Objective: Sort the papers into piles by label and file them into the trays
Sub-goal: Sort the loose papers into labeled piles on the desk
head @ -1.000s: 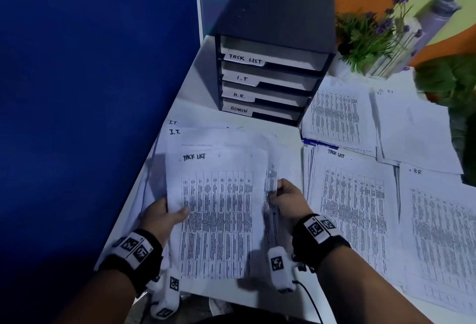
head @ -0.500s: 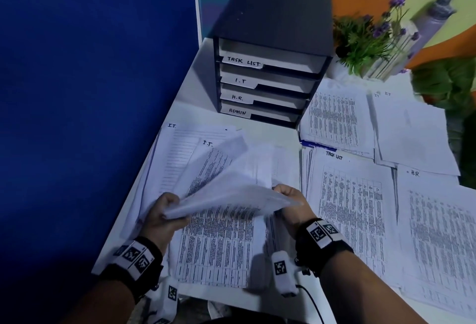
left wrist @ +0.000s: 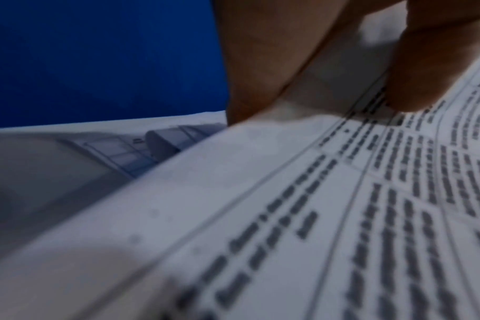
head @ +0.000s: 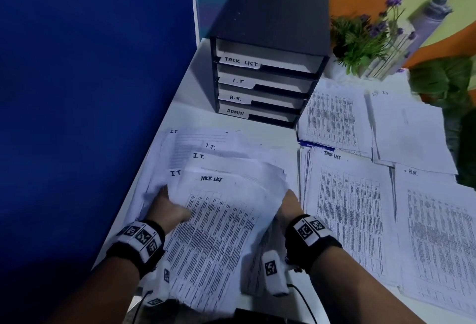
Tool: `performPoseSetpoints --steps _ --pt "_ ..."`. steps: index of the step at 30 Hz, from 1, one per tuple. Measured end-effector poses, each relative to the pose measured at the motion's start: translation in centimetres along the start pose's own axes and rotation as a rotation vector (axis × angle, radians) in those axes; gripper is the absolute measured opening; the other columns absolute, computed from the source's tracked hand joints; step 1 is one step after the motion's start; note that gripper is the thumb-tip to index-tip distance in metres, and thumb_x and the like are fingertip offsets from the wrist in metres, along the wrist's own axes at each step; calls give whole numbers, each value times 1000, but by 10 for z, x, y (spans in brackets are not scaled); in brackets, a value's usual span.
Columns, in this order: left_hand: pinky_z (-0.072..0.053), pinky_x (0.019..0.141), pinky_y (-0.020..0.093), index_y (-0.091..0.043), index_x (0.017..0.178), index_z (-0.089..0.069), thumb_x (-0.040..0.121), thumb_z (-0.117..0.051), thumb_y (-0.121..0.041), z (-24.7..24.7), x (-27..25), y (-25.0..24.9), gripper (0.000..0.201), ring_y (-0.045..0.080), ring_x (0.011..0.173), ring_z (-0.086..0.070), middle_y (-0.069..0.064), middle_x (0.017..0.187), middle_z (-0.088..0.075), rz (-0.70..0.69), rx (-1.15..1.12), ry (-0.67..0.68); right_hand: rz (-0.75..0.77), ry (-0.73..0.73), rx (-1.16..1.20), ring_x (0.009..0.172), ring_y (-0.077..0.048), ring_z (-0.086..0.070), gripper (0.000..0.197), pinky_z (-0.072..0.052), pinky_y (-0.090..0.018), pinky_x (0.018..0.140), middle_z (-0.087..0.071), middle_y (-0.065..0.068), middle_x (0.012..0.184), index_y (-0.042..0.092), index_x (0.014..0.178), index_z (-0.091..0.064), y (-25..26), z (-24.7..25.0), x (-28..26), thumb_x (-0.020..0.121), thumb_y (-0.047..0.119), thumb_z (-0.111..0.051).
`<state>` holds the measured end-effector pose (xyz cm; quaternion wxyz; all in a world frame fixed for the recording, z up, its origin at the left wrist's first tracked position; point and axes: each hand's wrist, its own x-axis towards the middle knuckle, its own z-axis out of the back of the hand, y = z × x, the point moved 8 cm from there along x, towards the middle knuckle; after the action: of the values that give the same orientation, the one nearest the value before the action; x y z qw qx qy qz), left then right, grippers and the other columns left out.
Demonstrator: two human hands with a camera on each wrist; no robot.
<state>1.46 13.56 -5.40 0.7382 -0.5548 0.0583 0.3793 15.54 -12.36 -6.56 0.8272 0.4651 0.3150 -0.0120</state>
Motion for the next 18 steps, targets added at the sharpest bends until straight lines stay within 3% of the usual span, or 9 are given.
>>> performPoseSetpoints --steps 2,6,8,9,11,12,14,16,18 --pt "-50 62 29 -11 95 -61 58 -70 7 -4 -2 4 42 24 76 -65 8 78 -67 -3 -6 22 10 51 91 66 -13 -48 29 -45 -27 63 -56 3 67 18 69 -54 4 -4 -1 90 -1 -60" --pt "-53 83 34 -19 103 -64 77 -76 -6 -7 -8 12 32 17 91 -68 -1 93 -72 -76 3 53 36 42 385 73 -15 -59 13 -51 -17 62 -65 -5 76 7 94 -62 13 1 -4 90 -5 -58" --pt "-52 90 40 -20 110 -64 82 -74 -12 1 -5 17 30 18 96 -67 -2 101 -72 -91 10 -22 58 63 406 69 -14 -64 19 -53 -19 60 -70 1 72 11 97 -65 20 0 -8 91 -5 -57" --pt "-51 90 40 -18 114 -61 84 -72 -11 9 -3 18 33 20 98 -66 0 104 -70 -97 9 -77 59 84 463 68 -19 -63 20 -53 -25 61 -70 -3 74 12 97 -68 23 -3 -10 91 -4 -57" --pt "-46 90 37 -15 125 -50 85 -68 -1 28 0 19 46 24 101 -61 4 112 -65 -109 -40 -199 64 121 539 72 -27 -48 18 -46 -31 63 -56 -15 82 14 98 -69 25 -10 -8 94 3 -56" --pt "-45 90 38 -14 132 -44 84 -66 4 38 0 20 56 24 102 -59 5 115 -61 -111 -88 -247 52 105 521 71 -26 -41 19 -44 -29 62 -49 -15 84 13 102 -67 23 -12 -5 96 4 -52" --pt "-44 90 38 -12 139 -38 86 -64 6 55 2 29 62 23 102 -56 6 118 -58 -72 -100 -315 19 65 441 65 -20 -44 24 -44 -27 63 -51 -10 84 10 113 -63 20 -15 2 98 0 -47" --pt "-44 90 38 -7 134 -45 90 -61 0 67 4 42 48 26 100 -56 12 118 -60 4 -13 -346 9 11 295 68 -16 -53 35 -46 -27 68 -57 -4 82 12 129 -55 21 -17 10 95 3 -50" --pt "-43 94 40 -4 132 -48 92 -58 -2 69 7 55 42 31 106 -57 16 122 -60 59 42 -337 -15 -51 124 80 -20 -57 43 -45 -27 77 -56 0 83 17 136 -44 25 -18 11 94 13 -53"
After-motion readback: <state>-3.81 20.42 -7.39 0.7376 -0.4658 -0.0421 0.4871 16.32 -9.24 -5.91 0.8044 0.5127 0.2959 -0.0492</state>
